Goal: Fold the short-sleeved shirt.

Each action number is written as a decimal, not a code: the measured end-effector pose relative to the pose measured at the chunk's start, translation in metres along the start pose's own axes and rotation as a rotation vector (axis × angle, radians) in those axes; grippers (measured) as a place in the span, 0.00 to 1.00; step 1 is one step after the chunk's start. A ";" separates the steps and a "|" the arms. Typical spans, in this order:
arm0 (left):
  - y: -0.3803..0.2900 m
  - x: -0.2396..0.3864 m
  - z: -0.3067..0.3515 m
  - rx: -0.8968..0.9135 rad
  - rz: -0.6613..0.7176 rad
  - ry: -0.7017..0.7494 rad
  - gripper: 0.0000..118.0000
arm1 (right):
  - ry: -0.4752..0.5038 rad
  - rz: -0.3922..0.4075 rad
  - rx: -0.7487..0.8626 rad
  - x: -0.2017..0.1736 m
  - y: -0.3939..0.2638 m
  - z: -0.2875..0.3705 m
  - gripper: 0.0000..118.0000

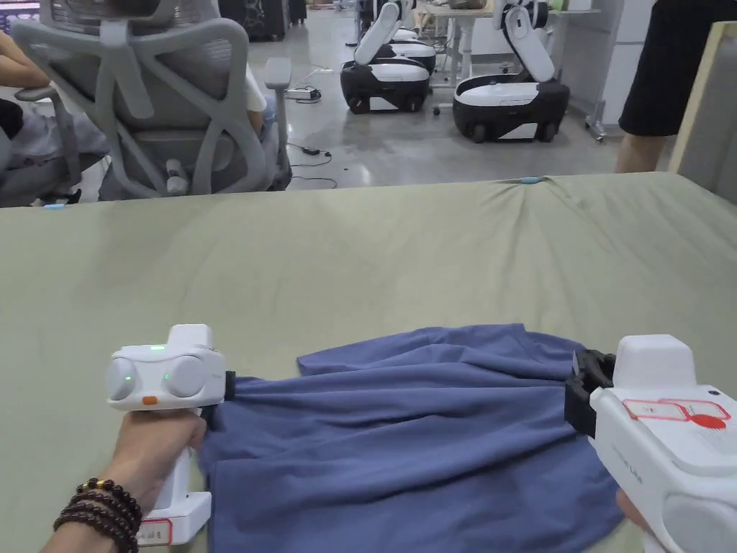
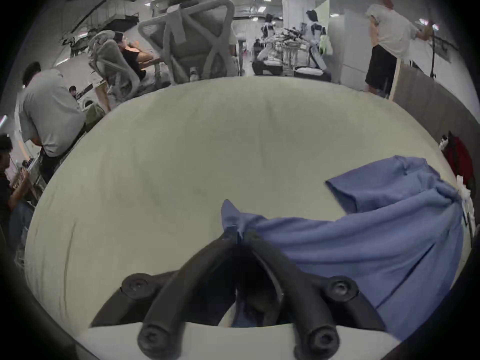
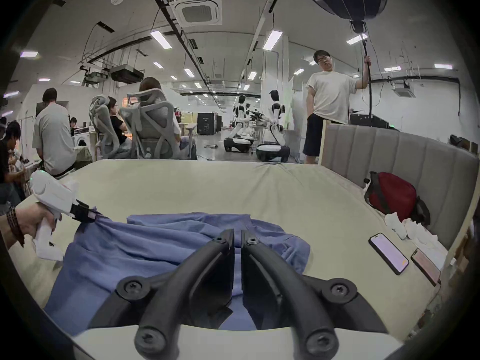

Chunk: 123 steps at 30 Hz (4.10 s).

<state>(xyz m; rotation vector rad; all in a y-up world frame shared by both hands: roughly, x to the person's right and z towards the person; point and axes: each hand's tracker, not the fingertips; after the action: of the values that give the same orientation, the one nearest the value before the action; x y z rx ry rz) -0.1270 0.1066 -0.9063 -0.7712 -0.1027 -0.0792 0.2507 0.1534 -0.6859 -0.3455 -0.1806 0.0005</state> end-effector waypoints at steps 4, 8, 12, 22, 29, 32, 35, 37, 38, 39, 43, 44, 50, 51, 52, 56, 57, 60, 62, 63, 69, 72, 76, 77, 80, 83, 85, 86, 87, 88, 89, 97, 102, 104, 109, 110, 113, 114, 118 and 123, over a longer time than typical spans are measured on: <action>0.012 0.002 0.030 0.071 0.009 -0.071 0.01 | -0.031 -0.054 -0.151 0.060 -0.003 -0.036 0.27; 0.016 0.012 0.050 0.107 0.005 -0.107 0.01 | 0.051 -0.098 -0.317 0.095 -0.025 -0.064 0.73; 0.018 0.020 0.052 0.118 0.015 -0.126 0.01 | 0.039 -0.044 -0.431 0.098 -0.049 -0.085 0.76; 0.015 0.027 0.046 0.115 -0.008 -0.129 0.01 | 0.120 0.028 -0.511 0.066 -0.048 -0.101 0.09; 0.044 0.012 0.078 0.221 0.010 -0.135 0.01 | 0.166 -0.002 -0.131 0.047 0.018 -0.069 0.09; 0.076 0.009 0.105 0.298 0.017 -0.151 0.01 | 0.174 -0.018 -0.001 0.029 0.070 -0.060 0.08; 0.118 0.004 0.133 0.384 0.038 -0.153 0.02 | 0.188 -0.037 0.087 0.015 0.122 -0.067 0.08; 0.150 0.001 0.156 0.455 0.055 -0.147 0.01 | 0.174 -0.016 0.144 0.005 0.162 -0.070 0.08; 0.166 -0.001 0.166 0.483 0.061 -0.145 0.01 | 0.160 0.003 0.173 0.002 0.179 -0.071 0.08; 0.183 -0.004 0.175 0.508 0.077 -0.140 0.01 | 0.151 0.015 0.196 -0.001 0.198 -0.073 0.08; 0.244 -0.002 0.208 0.628 0.058 -0.087 0.01 | 0.123 0.006 0.249 -0.009 0.272 -0.085 0.08; 0.254 0.001 0.212 0.650 0.042 -0.065 0.01 | 0.116 0.005 0.255 -0.011 0.283 -0.087 0.08; 0.309 0.013 0.212 0.687 0.021 -0.066 0.01 | 0.006 0.019 0.260 -0.017 0.345 -0.125 0.08; 0.312 0.016 0.211 0.673 0.029 -0.076 0.01 | 0.000 0.018 0.249 -0.016 0.351 -0.130 0.08; 0.316 0.018 0.207 0.668 0.028 -0.077 0.01 | -0.009 0.010 0.239 -0.015 0.355 -0.134 0.08; 0.325 0.023 0.188 0.657 0.012 -0.034 0.01 | -0.034 0.004 0.268 0.000 0.355 -0.146 0.08; 0.326 0.022 0.186 0.661 0.016 -0.036 0.01 | -0.035 0.001 0.269 0.006 0.354 -0.153 0.08; 0.318 0.025 0.179 0.671 0.038 -0.071 0.01 | -0.032 -0.004 0.254 0.019 0.347 -0.165 0.08; 0.309 0.029 0.167 0.655 0.024 -0.082 0.01 | -0.029 -0.011 0.238 0.020 0.336 -0.173 0.08; 0.303 0.032 0.162 0.645 0.017 -0.080 0.02 | -0.027 -0.011 0.227 0.021 0.330 -0.178 0.08; 0.247 0.043 0.107 0.559 0.011 -0.094 0.01 | -0.021 -0.022 0.140 0.019 0.261 -0.178 0.08; 0.219 0.046 0.081 0.481 0.014 -0.096 0.01 | -0.018 -0.009 0.082 0.015 0.230 -0.190 0.08; 0.195 0.046 0.074 0.451 0.000 -0.110 0.01 | 0.005 -0.014 0.050 0.021 0.200 -0.185 0.08; 0.184 0.045 0.078 0.452 -0.002 -0.117 0.01 | 0.013 -0.026 0.055 0.023 0.193 -0.173 0.08; 0.147 0.040 0.093 0.455 0.001 -0.142 0.01 | 0.033 -0.039 0.057 0.028 0.162 -0.131 0.08; 0.087 0.035 0.112 0.437 0.063 -0.162 0.01 | 0.010 0.005 0.032 0.025 0.115 -0.081 0.08; 0.042 0.034 0.124 0.385 0.043 -0.169 0.02 | 0.002 0.001 -0.008 0.024 0.082 -0.058 0.08; 0.019 0.036 0.130 0.386 0.033 -0.152 0.01 | 0.010 0.020 -0.031 0.023 0.067 -0.043 0.08; -0.006 0.038 0.138 0.367 -0.020 -0.136 0.01 | 0.015 0.069 -0.063 0.020 0.052 -0.026 0.08; -0.030 0.038 0.145 0.344 -0.060 -0.144 0.01 | 0.015 0.099 -0.083 0.018 0.038 -0.010 0.08; -0.053 0.037 0.153 0.337 -0.037 -0.140 0.01 | 0.023 0.114 -0.106 0.014 0.023 0.000 0.08; -0.168 0.015 0.184 0.158 -0.008 -0.113 0.02 | -0.002 0.116 -0.288 0.012 -0.064 0.088 0.09; -0.198 0.015 0.198 0.104 0.030 -0.083 0.02 | -0.043 0.112 -0.343 0.013 -0.086 0.109 0.09; -0.202 0.015 0.191 0.104 0.022 -0.089 0.02 | -0.048 0.108 -0.348 0.014 -0.087 0.104 0.09; -0.194 0.024 0.190 0.100 0.011 -0.064 0.14 | -0.059 0.105 -0.364 0.012 -0.081 0.101 0.20; -0.191 0.023 0.191 0.112 0.016 -0.069 0.44 | -0.056 0.100 -0.364 0.013 -0.080 0.102 0.51; -0.185 0.022 0.195 0.129 0.013 -0.068 0.97 | -0.066 0.113 -0.331 0.012 -0.077 0.107 0.98; -0.182 0.020 0.202 0.190 0.020 -0.084 0.92 | -0.060 0.122 -0.262 0.012 -0.072 0.114 0.96; -0.168 0.016 0.213 0.205 0.029 -0.073 0.66 | -0.004 0.064 -0.229 0.010 -0.045 0.118 0.81; -0.164 0.010 0.215 0.259 0.063 -0.012 0.00 | -0.009 0.087 -0.172 -0.007 -0.033 0.101 0.00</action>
<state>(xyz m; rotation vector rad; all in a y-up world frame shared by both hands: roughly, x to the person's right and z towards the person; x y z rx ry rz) -0.1482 0.1398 -0.6386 -0.5162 -0.0981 -0.0012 0.2250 0.1566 -0.5823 -0.5248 -0.1752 0.0727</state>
